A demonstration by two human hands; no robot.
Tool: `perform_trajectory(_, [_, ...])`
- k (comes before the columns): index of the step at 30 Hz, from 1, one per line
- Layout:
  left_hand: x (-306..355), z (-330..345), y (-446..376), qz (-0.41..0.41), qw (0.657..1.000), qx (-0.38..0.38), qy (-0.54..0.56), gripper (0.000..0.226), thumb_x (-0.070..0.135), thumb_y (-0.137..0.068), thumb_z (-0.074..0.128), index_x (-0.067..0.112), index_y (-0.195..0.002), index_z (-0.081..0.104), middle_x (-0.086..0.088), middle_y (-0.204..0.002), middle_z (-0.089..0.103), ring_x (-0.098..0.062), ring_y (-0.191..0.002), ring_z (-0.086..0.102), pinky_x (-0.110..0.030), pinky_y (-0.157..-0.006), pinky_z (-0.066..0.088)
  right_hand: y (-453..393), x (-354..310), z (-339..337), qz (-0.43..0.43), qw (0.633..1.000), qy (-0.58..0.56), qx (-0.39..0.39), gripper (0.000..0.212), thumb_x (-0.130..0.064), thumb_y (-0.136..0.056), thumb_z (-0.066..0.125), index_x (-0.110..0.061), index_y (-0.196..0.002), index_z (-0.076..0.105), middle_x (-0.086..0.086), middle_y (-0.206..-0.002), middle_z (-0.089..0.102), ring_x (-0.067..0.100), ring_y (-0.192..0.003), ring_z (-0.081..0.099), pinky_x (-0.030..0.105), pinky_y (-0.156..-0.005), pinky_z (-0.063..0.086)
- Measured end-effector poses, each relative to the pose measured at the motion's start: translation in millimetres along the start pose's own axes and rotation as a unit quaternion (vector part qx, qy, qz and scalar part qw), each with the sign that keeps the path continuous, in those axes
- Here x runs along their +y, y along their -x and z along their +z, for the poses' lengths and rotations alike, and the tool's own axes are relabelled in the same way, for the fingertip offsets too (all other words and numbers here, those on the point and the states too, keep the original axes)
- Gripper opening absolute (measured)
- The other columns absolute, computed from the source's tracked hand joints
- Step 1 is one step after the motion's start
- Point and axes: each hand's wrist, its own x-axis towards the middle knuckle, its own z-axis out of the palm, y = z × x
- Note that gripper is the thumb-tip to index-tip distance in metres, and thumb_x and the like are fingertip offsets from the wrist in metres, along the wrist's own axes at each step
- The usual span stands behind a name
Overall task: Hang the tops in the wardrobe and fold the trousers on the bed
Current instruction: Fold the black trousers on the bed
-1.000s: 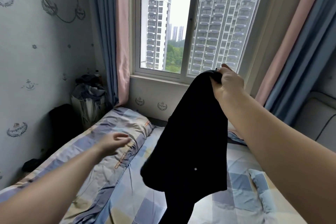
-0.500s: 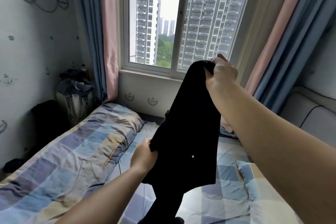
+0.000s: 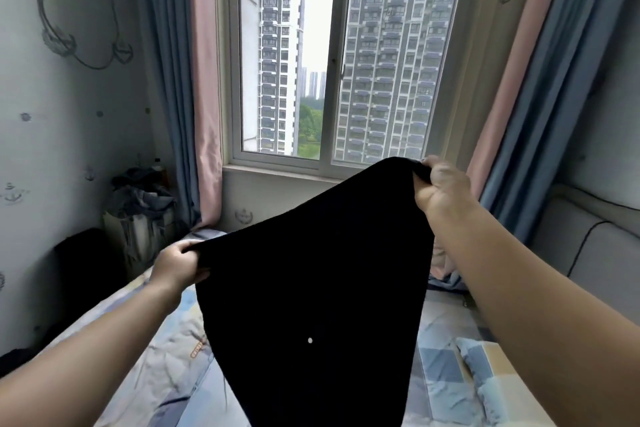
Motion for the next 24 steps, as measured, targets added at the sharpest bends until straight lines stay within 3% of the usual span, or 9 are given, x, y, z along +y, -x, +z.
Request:
perform_trajectory(3, [49.7,8.2,-4.7,0.018,0.99,-0.023,0.14,0.02,-0.005,-0.094,0.045,0.006,-0.088,0.06,-0.018,-0.083,0.061,-0.023,-0.066,0.063,-0.019,-0.051,0.055,-6.3,-20.0,2.4,-0.026,0.999,-0.016,0.026,0.024,0.014,-0.084,0.046,-0.004,-0.07,0.043,0.01,-0.07,0.045,0.025,-0.071,0.054,0.036,-0.068,0.056])
perform_trajectory(6, [100.6,25.6,-1.3,0.054,0.969,-0.054,0.236,0.015,-0.004,-0.094,0.046,0.001,-0.092,0.06,-0.013,-0.074,0.071,-0.016,-0.065,0.071,-0.02,-0.058,0.057,-16.1,-54.9,3.4,-0.118,0.986,0.119,0.028,0.018,0.002,-0.089,0.047,-0.007,-0.073,0.045,0.007,-0.077,0.045,0.024,-0.088,0.049,0.035,-0.085,0.05])
perform_trajectory(8, [140.0,40.8,6.1,0.092,0.949,-0.082,0.29,0.015,-0.001,-0.095,0.045,0.002,-0.089,0.059,-0.006,-0.068,0.072,-0.014,-0.067,0.072,-0.021,-0.06,0.057,-18.3,-92.8,12.7,-0.17,0.948,0.266,0.032,0.005,-0.011,-0.091,0.051,-0.009,-0.087,0.052,0.005,-0.087,0.049,0.022,-0.09,0.048,0.032,-0.08,0.043])
perform_trajectory(11, [201.5,57.5,19.1,0.157,0.918,-0.134,0.338,0.013,-0.001,-0.093,0.05,0.005,-0.088,0.06,-0.006,-0.078,0.073,-0.016,-0.078,0.073,-0.024,-0.068,0.059,-21.2,-148.9,32.5,-0.283,0.882,0.373,0.054,0.024,-0.009,-0.089,0.055,-0.004,-0.113,0.055,0.01,-0.105,0.055,0.022,-0.093,0.054,0.028,-0.075,0.039])
perform_trajectory(13, [235.4,62.0,31.3,0.21,0.9,-0.172,0.342,0.02,-0.002,-0.09,0.053,0.007,-0.083,0.069,-0.004,-0.082,0.074,-0.015,-0.084,0.073,-0.024,-0.073,0.058,-13.7,-185.4,55.7,-0.335,0.868,0.363,0.047,0.024,-0.006,-0.093,0.047,0.0,-0.115,0.054,0.015,-0.109,0.058,0.026,-0.1,0.057,0.027,-0.072,0.037])
perform_trajectory(15, [256.5,60.8,43.8,0.255,0.889,-0.194,0.326,0.029,-0.004,-0.087,0.054,0.011,-0.077,0.077,-0.002,-0.084,0.075,-0.012,-0.087,0.072,-0.02,-0.077,0.056,-3.4,-205.5,81.3,-0.338,0.894,0.294,0.016,0.025,-0.006,-0.096,0.043,0.001,-0.117,0.053,0.018,-0.113,0.061,0.031,-0.104,0.057,0.022,-0.065,0.035])
perform_trajectory(18, [264.6,50.4,57.1,0.265,0.902,-0.166,0.298,0.041,-0.01,-0.085,0.05,0.018,-0.075,0.079,0.001,-0.084,0.076,-0.007,-0.085,0.071,-0.016,-0.074,0.055,12.1,-200.4,111.6,-0.343,0.923,0.156,-0.083,0.034,-0.006,-0.096,0.042,0.008,-0.126,0.049,0.018,-0.109,0.063,0.035,-0.104,0.057,0.014,-0.052,0.046])
perform_trajectory(20, [250.7,37.0,59.2,0.247,0.918,-0.131,0.282,0.035,-0.009,-0.087,0.051,0.013,-0.077,0.077,0.001,-0.082,0.075,-0.006,-0.081,0.071,-0.014,-0.07,0.055,10.0,-174.3,121.7,-0.306,0.936,0.126,-0.122,0.037,-0.001,-0.089,0.045,0.002,-0.125,0.053,0.017,-0.11,0.064,0.032,-0.093,0.059,0.027,-0.071,0.053])
perform_trajectory(24, [172.7,-15.3,52.2,0.198,0.952,-0.007,0.235,0.01,0.001,-0.091,0.056,0.01,-0.092,0.063,0.009,-0.067,0.071,-0.001,-0.066,0.069,-0.011,-0.061,0.054,-33.4,-67.3,101.9,-0.315,0.875,0.341,-0.134,0.043,0.004,-0.079,0.045,-0.021,-0.107,0.066,-0.008,-0.089,0.061,0.013,-0.084,0.055,0.025,-0.078,0.047])
